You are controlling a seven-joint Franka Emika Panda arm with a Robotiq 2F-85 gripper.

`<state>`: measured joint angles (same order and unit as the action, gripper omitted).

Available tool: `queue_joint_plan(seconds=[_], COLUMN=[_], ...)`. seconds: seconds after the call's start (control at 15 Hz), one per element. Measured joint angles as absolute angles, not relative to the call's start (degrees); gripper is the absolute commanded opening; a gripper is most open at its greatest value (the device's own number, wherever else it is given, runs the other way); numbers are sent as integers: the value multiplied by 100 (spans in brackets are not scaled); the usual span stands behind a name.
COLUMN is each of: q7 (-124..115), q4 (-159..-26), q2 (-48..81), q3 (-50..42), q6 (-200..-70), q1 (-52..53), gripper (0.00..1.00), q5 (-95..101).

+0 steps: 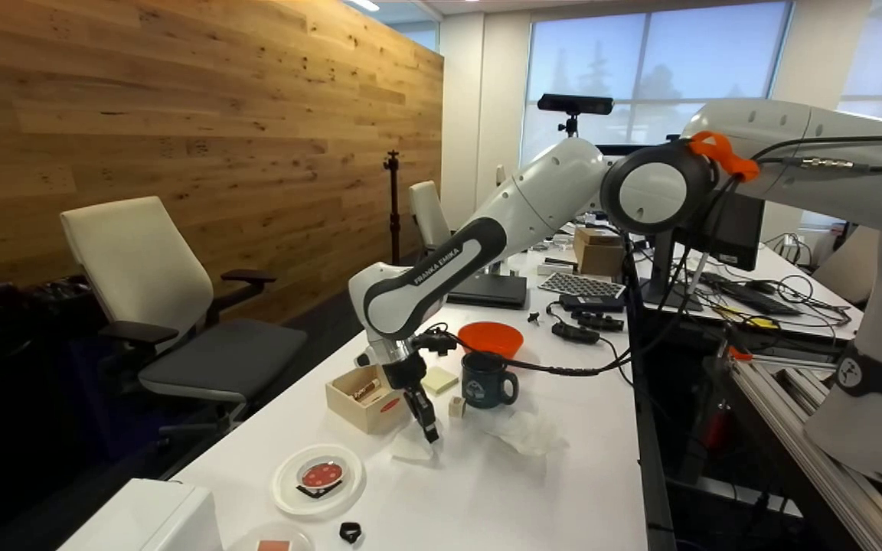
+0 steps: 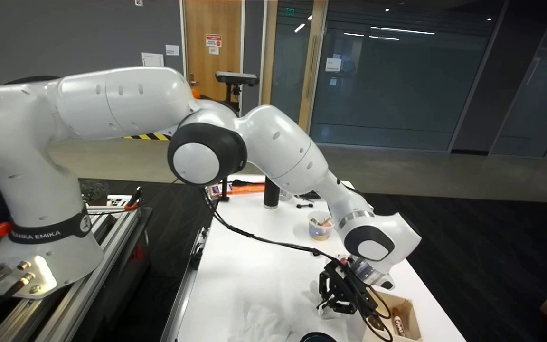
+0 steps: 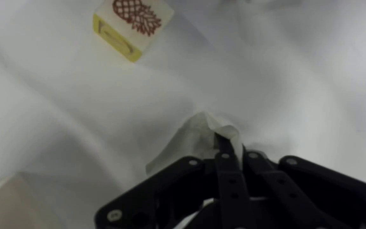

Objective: Use the paper towel to wipe the table

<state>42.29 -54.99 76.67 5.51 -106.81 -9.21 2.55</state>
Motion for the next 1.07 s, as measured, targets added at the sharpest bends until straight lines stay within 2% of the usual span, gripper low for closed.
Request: queue_joint_plan(seconds=[0.6, 0.8, 1.07], q7=[4426, 4420, 4394], q4=[-5379, -5171, -5029], q2=[7706, 7803, 7873], q3=[439, 255, 132], q6=[-10671, -10661, -10661], q1=[664, 459, -364], gripper=[0, 0, 0], q5=[1005, 989, 883])
